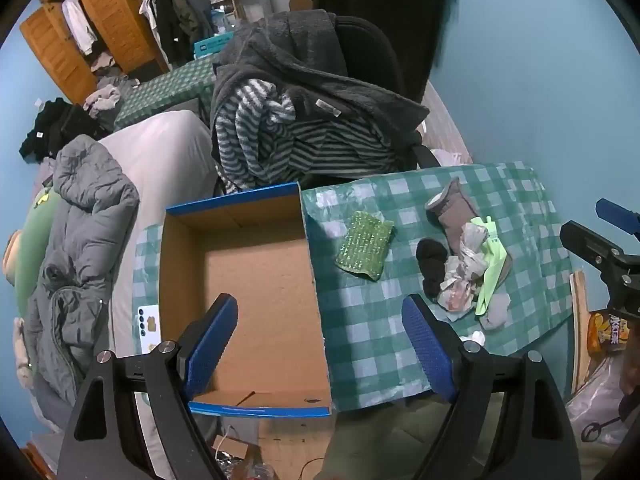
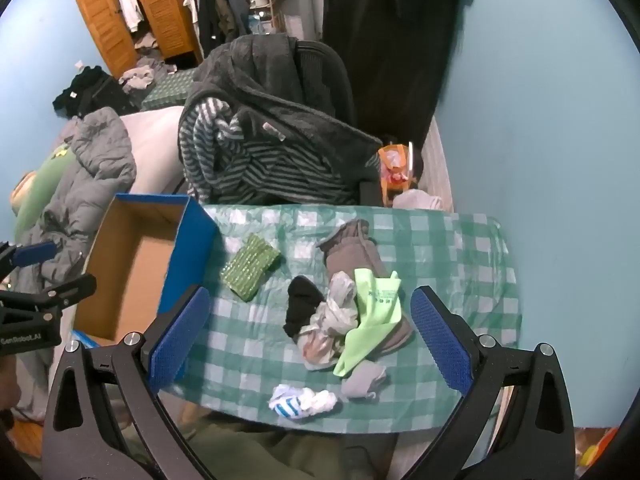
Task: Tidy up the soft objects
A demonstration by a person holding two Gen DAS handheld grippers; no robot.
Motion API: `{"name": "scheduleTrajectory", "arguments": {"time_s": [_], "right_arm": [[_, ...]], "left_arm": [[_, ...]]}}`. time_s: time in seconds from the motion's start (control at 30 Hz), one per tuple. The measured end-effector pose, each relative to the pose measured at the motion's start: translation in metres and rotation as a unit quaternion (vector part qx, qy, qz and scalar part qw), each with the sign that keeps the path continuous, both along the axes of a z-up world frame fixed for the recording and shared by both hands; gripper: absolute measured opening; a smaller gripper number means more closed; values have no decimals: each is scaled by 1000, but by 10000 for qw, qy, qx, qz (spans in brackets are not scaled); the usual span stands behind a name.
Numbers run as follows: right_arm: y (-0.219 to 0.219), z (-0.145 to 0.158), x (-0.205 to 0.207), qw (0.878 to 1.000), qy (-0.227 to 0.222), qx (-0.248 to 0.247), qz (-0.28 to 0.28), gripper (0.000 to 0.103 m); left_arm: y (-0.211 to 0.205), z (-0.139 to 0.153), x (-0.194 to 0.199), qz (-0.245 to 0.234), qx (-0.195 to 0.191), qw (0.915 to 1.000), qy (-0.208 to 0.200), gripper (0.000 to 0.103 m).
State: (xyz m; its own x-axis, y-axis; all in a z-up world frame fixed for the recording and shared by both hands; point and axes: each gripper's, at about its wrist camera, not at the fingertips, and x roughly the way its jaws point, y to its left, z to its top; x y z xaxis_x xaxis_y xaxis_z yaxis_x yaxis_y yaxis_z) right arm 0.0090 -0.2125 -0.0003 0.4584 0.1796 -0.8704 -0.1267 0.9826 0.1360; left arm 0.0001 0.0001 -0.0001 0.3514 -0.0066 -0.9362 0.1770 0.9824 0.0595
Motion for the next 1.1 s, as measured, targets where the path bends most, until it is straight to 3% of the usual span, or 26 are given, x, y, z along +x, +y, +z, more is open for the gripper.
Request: {"name": "scheduleTrajectory", "arguments": {"time_s": [1.1], "right_arm": [[-4, -7, 6, 9999, 161, 26, 44, 100]], "left_arm": [[-4, -4, -5, 72, 62, 9999, -33, 85]]}}
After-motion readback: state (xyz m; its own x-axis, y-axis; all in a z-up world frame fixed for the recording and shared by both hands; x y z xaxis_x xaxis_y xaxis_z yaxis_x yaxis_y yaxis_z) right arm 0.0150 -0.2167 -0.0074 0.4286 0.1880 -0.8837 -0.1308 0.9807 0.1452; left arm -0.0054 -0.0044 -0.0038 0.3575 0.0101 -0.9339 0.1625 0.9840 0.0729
